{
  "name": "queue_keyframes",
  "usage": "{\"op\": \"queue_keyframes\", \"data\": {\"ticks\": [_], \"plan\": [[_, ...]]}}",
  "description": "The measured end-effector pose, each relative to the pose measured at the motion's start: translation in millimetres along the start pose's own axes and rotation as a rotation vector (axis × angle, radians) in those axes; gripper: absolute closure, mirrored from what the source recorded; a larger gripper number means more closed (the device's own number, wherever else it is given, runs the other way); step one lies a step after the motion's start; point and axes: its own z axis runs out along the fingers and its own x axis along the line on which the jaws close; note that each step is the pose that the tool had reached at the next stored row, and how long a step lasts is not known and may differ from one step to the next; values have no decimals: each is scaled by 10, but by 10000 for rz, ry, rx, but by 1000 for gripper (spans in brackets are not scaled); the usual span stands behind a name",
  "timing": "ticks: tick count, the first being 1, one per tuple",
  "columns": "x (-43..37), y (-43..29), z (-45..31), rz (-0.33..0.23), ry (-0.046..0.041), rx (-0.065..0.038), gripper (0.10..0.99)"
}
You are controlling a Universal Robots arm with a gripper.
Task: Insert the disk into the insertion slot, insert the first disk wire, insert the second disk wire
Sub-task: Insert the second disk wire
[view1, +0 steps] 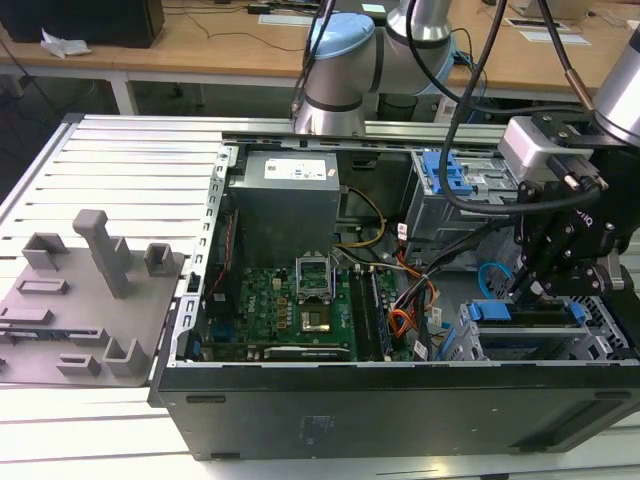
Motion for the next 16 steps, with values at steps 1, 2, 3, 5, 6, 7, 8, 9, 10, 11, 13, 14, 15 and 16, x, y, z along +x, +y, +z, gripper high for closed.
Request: {"op": "queue_keyframes", "data": {"ticks": [1, 2, 3, 5, 6, 7, 8, 9, 10, 11, 13, 14, 15, 16], "plan": [[3, -18, 0, 0, 0, 0, 925], [5, -41, 0, 0, -1, 1, 925], [6, -56, 0, 0, -1, 1, 925], [13, -62, 0, 1, -1, 0, 925], [24, -62, 0, 1, -3, 0, 925], [31, -62, -7, 0, -3, 0, 925], [32, -62, -22, -1, -3, 1, 925], [36, -58, -40, -1, -5, 4, 925], [43, -55, -41, -2, -5, 6, 925], [51, -52, -42, -4, -4, 6, 925], [73, -51, -40, -7, -8, 7, 925], [90, -49, -37, -9, -10, 7, 925], [90, -50, -32, -9, -10, 7, 925], [91, -50, -27, -9, -8, 7, 925]]}}
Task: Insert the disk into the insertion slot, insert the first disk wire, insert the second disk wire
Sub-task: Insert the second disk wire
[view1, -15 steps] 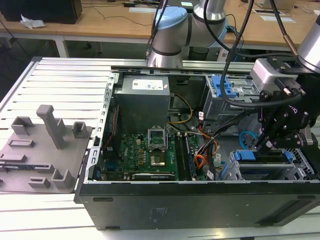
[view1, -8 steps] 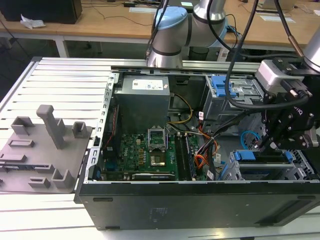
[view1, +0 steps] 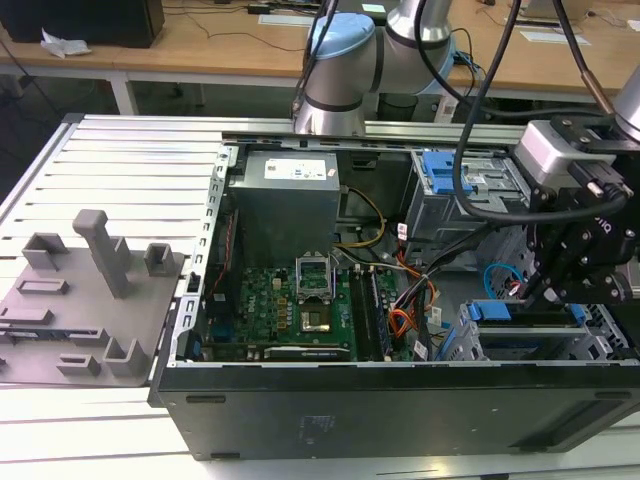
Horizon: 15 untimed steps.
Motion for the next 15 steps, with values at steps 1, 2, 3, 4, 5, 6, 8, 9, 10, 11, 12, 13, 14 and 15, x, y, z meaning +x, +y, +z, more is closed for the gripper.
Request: {"op": "queue_keyframes", "data": {"ticks": [1, 2, 3, 4, 5, 6, 8, 9, 10, 11, 12, 13, 14, 15], "plan": [[0, 0, 6, 0, -2, 0, 925], [0, 4, 13, 1, -8, 0, 925], [-1, 13, 19, 1, -11, 0, 925], [0, 20, 21, -2, -12, 1, 925], [-1, 20, 20, -2, -13, 1, 925], [0, 23, -8, -1, -19, 1, 925], [1, 5, -15, -5, -100, -3, 925], [1, -5, -13, -7, -163, -11, 925], [1, -11, -11, -9, -204, -15, 925], [1, -15, -4, -11, -291, -19, 925], [0, -16, 0, -12, -305, -20, 925], [0, -16, 4, -14, -310, -20, 925], [0, -17, 11, -14, -311, -20, 925], [3, -17, 16, -14, -312, -19, 925]]}}
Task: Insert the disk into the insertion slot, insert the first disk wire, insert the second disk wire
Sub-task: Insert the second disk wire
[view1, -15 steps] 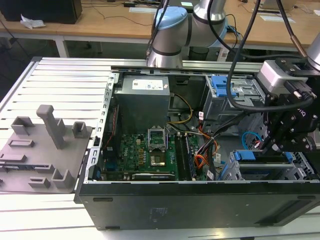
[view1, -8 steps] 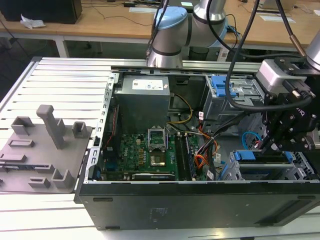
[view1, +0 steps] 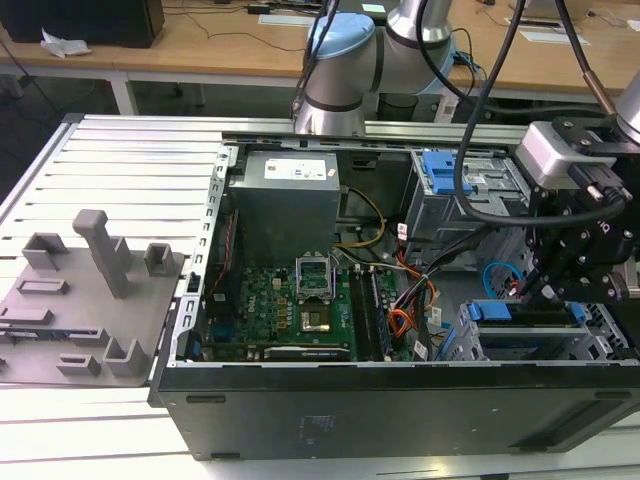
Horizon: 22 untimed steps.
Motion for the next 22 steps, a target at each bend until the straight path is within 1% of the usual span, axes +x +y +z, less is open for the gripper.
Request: {"op": "queue_keyframes", "data": {"ticks": [1, 5, 12, 19, 21, 22], "plan": [[2, 0, 3, 0, -1, 0, 925], [3, 0, 9, 2, 47, -2, 925], [13, -2, 60, 2, 50, -3, 925], [17, -2, 66, 3, 62, -2, 925], [17, -3, 68, 2, 63, -3, 914], [17, -3, 68, 2, 65, -4, 847]]}}
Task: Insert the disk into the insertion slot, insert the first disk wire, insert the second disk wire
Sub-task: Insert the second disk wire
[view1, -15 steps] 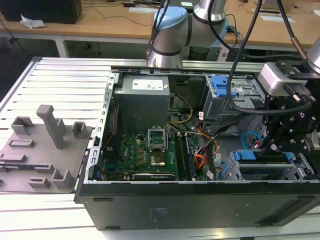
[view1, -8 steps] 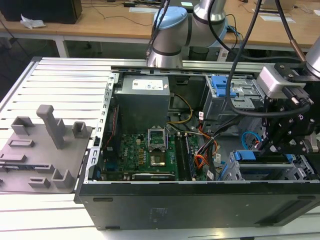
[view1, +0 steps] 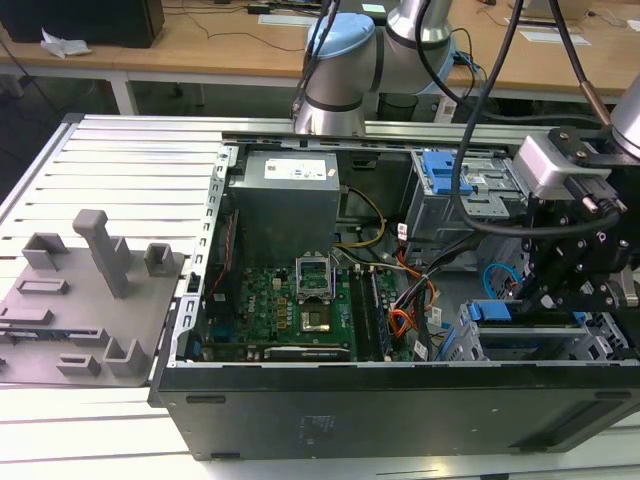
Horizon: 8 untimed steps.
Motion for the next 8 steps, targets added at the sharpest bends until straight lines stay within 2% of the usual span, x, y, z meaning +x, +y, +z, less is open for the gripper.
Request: {"op": "queue_keyframes", "data": {"ticks": [2, 4, 5, 7, 8], "plan": [[0, 1, -22, 1, 6, 0, 847], [0, 7, -157, 1, 6, 1, 847], [-3, 9, -201, 1, 7, 0, 847], [-3, 18, -372, 1, 8, 0, 980], [-3, 23, -453, 1, 9, 0, 980]]}}
